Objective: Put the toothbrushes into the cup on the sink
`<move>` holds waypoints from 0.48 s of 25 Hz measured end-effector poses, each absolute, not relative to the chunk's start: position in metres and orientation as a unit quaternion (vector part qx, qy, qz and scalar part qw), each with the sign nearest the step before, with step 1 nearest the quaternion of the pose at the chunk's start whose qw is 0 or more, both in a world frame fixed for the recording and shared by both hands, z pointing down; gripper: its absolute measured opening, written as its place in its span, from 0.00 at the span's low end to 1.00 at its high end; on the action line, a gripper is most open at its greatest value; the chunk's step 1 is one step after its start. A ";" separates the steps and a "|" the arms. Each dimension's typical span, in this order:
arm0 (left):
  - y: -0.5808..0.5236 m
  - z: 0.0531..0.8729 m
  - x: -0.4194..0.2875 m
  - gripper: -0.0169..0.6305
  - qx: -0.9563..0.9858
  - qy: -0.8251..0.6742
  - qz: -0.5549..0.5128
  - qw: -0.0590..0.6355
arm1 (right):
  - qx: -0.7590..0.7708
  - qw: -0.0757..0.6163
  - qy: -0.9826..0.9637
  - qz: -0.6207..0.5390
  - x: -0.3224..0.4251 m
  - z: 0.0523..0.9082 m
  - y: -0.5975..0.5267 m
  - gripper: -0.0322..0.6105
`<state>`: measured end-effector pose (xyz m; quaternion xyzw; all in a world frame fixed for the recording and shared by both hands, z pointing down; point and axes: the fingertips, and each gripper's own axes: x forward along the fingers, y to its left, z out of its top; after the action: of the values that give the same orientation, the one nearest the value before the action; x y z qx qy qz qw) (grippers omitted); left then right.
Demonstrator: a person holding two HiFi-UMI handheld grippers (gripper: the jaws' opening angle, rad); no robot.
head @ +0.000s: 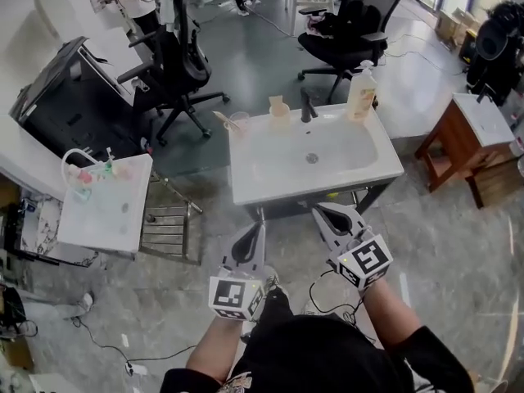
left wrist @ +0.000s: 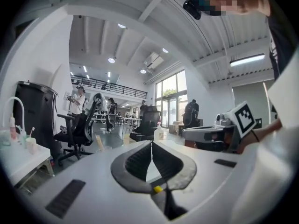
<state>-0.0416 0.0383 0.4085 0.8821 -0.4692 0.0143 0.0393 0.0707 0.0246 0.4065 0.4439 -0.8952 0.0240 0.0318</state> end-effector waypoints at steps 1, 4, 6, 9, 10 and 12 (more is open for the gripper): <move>0.050 0.410 -0.040 0.04 0.879 -0.474 0.020 0.037 | 0.439 0.030 -0.897 0.029 0.072 0.410 0.034 0.06; 0.079 0.406 -0.042 0.04 0.869 -0.493 0.030 0.030 | 0.424 0.025 -0.904 0.043 0.070 0.415 0.059 0.06; 0.091 0.401 -0.048 0.04 0.862 -0.505 0.032 0.024 | 0.413 0.022 -0.909 0.044 0.063 0.413 0.071 0.06; 0.101 0.398 -0.057 0.04 0.856 -0.515 0.029 0.022 | 0.406 0.020 -0.913 0.039 0.056 0.407 0.081 0.06; 0.102 0.398 -0.060 0.04 0.856 -0.516 0.026 0.026 | 0.406 0.019 -0.913 0.036 0.054 0.404 0.083 0.06; 0.103 0.398 -0.067 0.04 0.856 -0.515 0.020 0.035 | 0.409 0.014 -0.912 0.030 0.049 0.397 0.084 0.06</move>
<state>-0.0669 0.1027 0.3975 0.8561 -0.5152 0.0202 0.0354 0.0494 0.0842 0.3969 0.4087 -0.9121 0.0297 0.0143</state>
